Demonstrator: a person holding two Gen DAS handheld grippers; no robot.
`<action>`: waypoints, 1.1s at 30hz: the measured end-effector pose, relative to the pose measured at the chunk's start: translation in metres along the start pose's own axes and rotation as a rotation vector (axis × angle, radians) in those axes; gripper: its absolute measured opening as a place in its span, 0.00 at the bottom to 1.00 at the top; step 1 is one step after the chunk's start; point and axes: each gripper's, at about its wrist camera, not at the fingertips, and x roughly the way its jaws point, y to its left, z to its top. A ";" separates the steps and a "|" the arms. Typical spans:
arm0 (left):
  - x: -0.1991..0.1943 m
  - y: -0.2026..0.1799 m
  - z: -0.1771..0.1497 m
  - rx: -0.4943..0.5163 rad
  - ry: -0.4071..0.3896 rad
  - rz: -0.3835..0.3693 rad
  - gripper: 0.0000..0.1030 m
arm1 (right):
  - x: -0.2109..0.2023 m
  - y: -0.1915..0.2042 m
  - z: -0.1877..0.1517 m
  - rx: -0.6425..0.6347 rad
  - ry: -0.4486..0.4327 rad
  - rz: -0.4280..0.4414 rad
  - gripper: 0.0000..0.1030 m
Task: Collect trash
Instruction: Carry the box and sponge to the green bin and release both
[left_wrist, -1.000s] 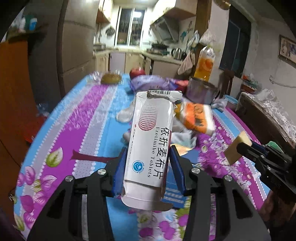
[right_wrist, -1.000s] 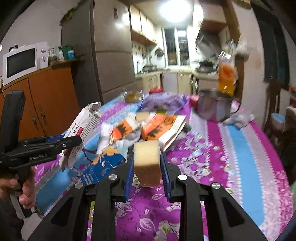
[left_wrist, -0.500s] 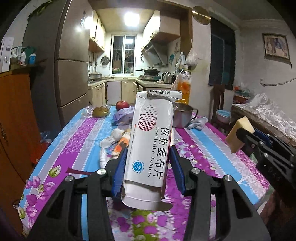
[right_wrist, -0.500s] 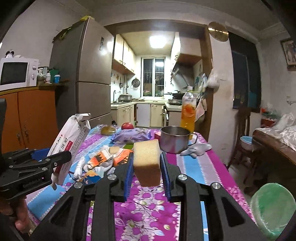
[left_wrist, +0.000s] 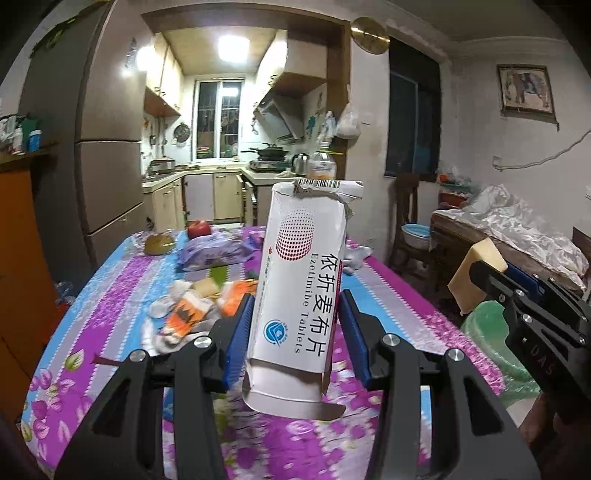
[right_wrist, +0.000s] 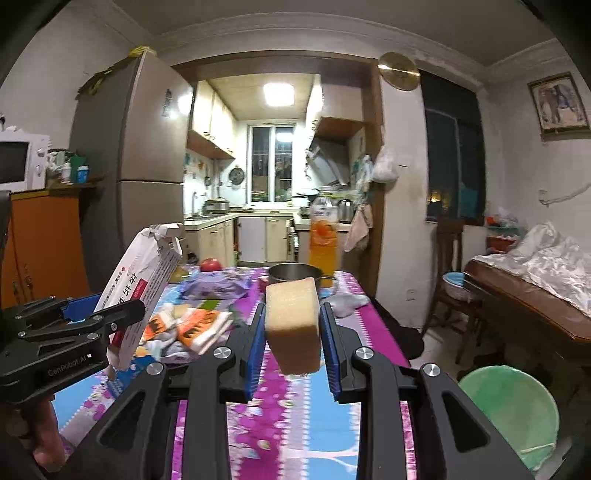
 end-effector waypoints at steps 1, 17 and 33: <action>0.002 -0.007 0.002 0.007 0.000 -0.010 0.43 | -0.001 -0.007 0.001 0.007 0.003 -0.014 0.28; 0.049 -0.138 0.017 0.109 0.071 -0.247 0.43 | -0.019 -0.191 0.010 0.100 0.102 -0.239 0.28; 0.139 -0.289 0.002 0.190 0.389 -0.525 0.43 | 0.026 -0.375 -0.038 0.325 0.423 -0.322 0.28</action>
